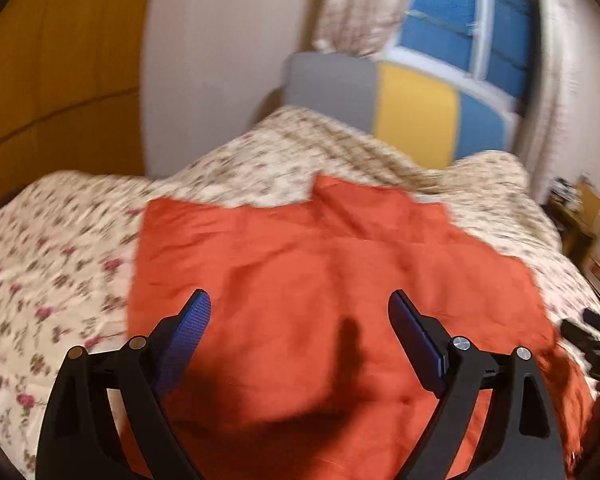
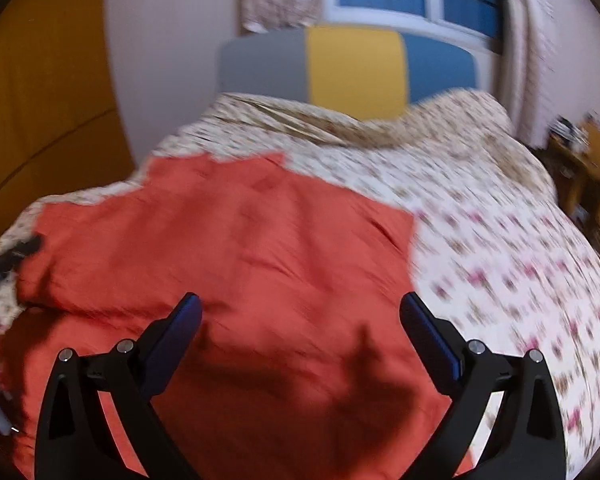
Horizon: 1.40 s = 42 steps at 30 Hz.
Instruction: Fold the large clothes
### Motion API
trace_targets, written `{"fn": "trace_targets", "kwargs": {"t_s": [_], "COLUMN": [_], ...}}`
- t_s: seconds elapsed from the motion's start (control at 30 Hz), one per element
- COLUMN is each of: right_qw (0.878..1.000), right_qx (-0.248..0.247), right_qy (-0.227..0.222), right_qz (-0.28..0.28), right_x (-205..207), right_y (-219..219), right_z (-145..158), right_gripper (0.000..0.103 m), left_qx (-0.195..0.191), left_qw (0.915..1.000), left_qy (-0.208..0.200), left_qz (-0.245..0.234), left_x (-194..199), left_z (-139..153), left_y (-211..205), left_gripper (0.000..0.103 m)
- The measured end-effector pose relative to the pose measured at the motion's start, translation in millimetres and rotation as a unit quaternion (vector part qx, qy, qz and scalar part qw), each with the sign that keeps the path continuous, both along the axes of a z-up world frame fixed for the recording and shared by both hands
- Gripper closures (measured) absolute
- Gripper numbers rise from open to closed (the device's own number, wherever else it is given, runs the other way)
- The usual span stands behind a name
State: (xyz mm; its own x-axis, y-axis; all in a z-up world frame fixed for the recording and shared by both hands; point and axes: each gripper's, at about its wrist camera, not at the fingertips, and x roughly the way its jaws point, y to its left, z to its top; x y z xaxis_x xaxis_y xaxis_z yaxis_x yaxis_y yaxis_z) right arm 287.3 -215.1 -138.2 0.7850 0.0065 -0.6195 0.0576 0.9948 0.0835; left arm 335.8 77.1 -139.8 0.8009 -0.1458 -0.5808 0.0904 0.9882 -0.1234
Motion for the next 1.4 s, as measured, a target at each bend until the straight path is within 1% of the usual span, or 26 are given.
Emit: {"fn": "trace_targets", "kwargs": {"t_s": [0.03, 0.1, 0.13, 0.17, 0.2, 0.23, 0.3, 0.37, 0.43, 0.53, 0.63, 0.8, 0.93, 1.0, 1.07, 1.17, 1.2, 1.27, 1.33, 1.37, 1.4], "right_qw": [1.000, 0.999, 0.998, 0.997, 0.996, 0.996, 0.996, 0.996, 0.995, 0.996, 0.997, 0.997, 0.997, 0.997, 0.997, 0.997, 0.997, 0.997, 0.998, 0.998, 0.998], "right_qx": [0.008, 0.027, 0.036, 0.046, 0.052, 0.053, 0.038, 0.008, 0.005, 0.011, 0.017, 0.013, 0.008, 0.006, 0.001, 0.000, 0.001, 0.002, 0.002, 0.002, 0.003], "right_qy": [0.002, 0.014, 0.024, 0.034, 0.041, 0.044, 0.051, 0.064, 0.073, 0.072, 0.058, 0.061, 0.058, 0.056, 0.054, 0.053, 0.052, 0.051, 0.049, 0.048, 0.047], "right_qz": [0.016, 0.040, 0.048, 0.056, 0.061, 0.063, 0.065, 0.063, 0.064, 0.059, 0.056, 0.054, 0.053, 0.052, 0.050, 0.049, 0.049, 0.049, 0.049, 0.049, 0.049], "right_x": [10.1, 31.8, 44.4, 59.1, 70.5, 76.6, 94.8, 113.8, 126.4, 134.4, 134.1, 135.6, 132.9, 131.2, 130.0, 129.0, 128.3, 127.8, 126.9, 126.6, 126.4], "right_y": [9.5, 25.3, 32.1, 40.0, 46.6, 50.9, 63.3, 70.8, 71.4, 69.0, 67.1, 68.2, 70.8, 71.2, 72.8, 73.4, 72.9, 72.3, 72.6, 72.5, 73.2], "right_z": [4.4, 5.5, 2.9, -1.1, -4.3, -7.0, -15.3, -29.3, -44.0, -60.6, -75.7, -80.1, -79.3, -78.3, -78.0, -77.8, -77.5, -77.3, -77.0, -76.6, -77.0], "right_gripper": [0.008, 0.027, 0.032, 0.042, 0.046, 0.047, 0.047, 0.047, 0.047, 0.045, 0.045, 0.045, 0.044, 0.043, 0.042, 0.042, 0.042, 0.041, 0.041, 0.041, 0.041], "left_qx": [0.001, 0.019, 0.033, 0.044, 0.051, 0.063, 0.080, 0.089, 0.091, 0.077, 0.056, 0.037, 0.036, 0.028, 0.021, 0.011, 0.010, 0.015, 0.003, -0.002, -0.007], "left_qw": [0.9999, 0.9993, 0.9987, 0.9981, 0.9977, 0.9970, 0.9959, 0.9952, 0.9951, 0.9963, 0.9974, 0.9973, 0.9974, 0.9979, 0.9985, 0.9995, 0.9995, 0.9984, 0.9973, 0.9963, 0.9944], "left_qy": [0.006, 0.018, 0.023, 0.026, 0.027, 0.029, 0.029, 0.030, 0.031, 0.034, 0.043, 0.063, 0.062, 0.059, 0.050, 0.026, 0.025, 0.038, 0.050, 0.063, 0.084], "left_qz": [0.010, 0.026, 0.033, 0.035, 0.035, 0.033, 0.030, 0.028, 0.023, 0.017, 0.015, 0.009, 0.008, 0.004, 0.004, 0.011, 0.015, 0.039, 0.053, 0.059, 0.063], "left_x": [6.0, 17.9, 25.5, 32.5, 35.4, 42.0, 56.1, 65.8, 75.4, 82.8, 88.4, 94.7, 91.8, 88.0, 77.4, 59.8, 57.4, 56.0, 59.0, 63.1, 70.5], "left_z": [-1.5, -5.6, -8.4, -11.5, -13.2, -15.8, -21.4, -26.7, -33.0, -45.9, -53.8, -60.4, -60.4, -59.2, -55.8, -48.9, -48.3, -50.7, -55.2, -59.0, -64.9], "left_y": [4.5, 8.5, 10.1, 9.4, 10.0, 10.0, 8.8, 8.9, 9.2, 14.9, 21.1, 25.8, 25.9, 28.5, 30.3, 34.0, 34.9, 39.2, 45.8, 48.5, 51.0], "left_gripper": [0.018, 0.023, 0.025, 0.026, 0.026, 0.026, 0.026, 0.026, 0.026, 0.026, 0.025, 0.025, 0.024, 0.016, 0.005, 0.003, 0.003, 0.003, 0.003, 0.003, 0.003]}}
